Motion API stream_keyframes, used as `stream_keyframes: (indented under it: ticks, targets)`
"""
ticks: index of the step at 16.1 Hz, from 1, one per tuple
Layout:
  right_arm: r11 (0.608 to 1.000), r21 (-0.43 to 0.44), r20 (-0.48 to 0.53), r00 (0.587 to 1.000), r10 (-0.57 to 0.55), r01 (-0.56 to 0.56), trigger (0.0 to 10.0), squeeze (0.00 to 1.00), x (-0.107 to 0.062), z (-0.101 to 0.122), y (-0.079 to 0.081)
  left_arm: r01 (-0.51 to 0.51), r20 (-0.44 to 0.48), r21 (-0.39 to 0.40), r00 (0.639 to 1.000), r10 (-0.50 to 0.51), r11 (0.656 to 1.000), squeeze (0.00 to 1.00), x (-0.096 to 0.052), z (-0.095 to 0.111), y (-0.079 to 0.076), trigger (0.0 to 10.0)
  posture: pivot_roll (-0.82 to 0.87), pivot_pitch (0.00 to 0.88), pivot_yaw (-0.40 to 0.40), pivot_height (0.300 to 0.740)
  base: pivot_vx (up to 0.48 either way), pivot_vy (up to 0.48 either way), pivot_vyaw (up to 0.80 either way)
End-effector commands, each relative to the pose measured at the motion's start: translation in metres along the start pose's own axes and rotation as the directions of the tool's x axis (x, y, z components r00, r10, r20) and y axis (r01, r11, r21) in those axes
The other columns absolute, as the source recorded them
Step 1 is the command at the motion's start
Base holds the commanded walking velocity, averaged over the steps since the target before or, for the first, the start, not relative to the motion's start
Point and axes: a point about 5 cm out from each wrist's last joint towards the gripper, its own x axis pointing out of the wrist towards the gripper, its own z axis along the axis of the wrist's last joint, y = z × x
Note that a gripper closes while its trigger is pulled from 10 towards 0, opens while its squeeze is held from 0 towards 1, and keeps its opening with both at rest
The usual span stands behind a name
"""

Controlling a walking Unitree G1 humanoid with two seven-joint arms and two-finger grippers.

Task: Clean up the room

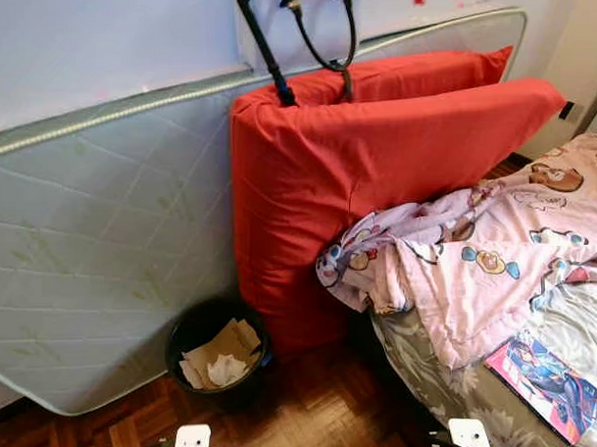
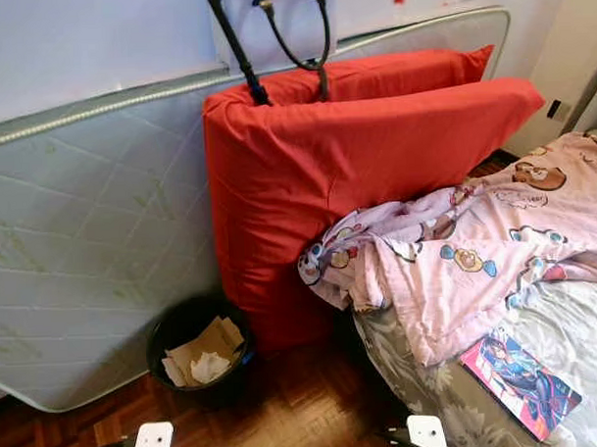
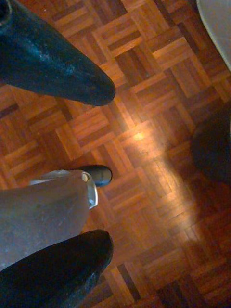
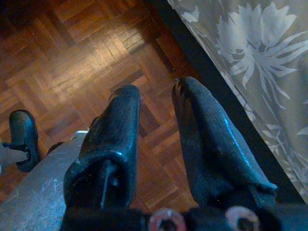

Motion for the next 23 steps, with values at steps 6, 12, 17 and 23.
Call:
stream_keyframes:
  ticks: [6,12,17,23]
  targets:
    - [0.988,0.150,0.120,0.993,0.020,-0.038,10.0,0.00,0.010,0.083,-0.016,0.067,-0.029,-0.003,0.997,-0.067,0.998,0.00,0.007,0.023,0.007,10.0,-0.03,0.000,-0.010,0.740,0.000,0.000,0.00]
    - [0.989,0.146,0.117,0.993,0.010,-0.027,10.0,0.00,0.010,0.085,-0.016,0.072,-0.023,-0.006,0.997,-0.072,0.997,0.00,0.007,0.026,0.005,10.0,-0.03,0.000,-0.015,0.740,0.000,0.000,0.00]
    - [0.989,0.146,0.117,0.993,0.010,-0.027,10.0,0.00,0.010,0.085,-0.016,0.072,-0.023,-0.006,0.997,-0.072,0.997,0.00,0.007,0.026,0.005,10.0,-0.03,0.000,-0.015,0.740,0.000,0.000,0.00]
    - [0.989,0.146,0.117,0.993,0.010,-0.027,10.0,0.00,0.010,0.085,-0.016,0.072,-0.023,-0.006,0.997,-0.072,0.997,0.00,0.007,0.026,0.005,10.0,-0.03,0.000,-0.015,0.740,0.000,0.000,0.00]
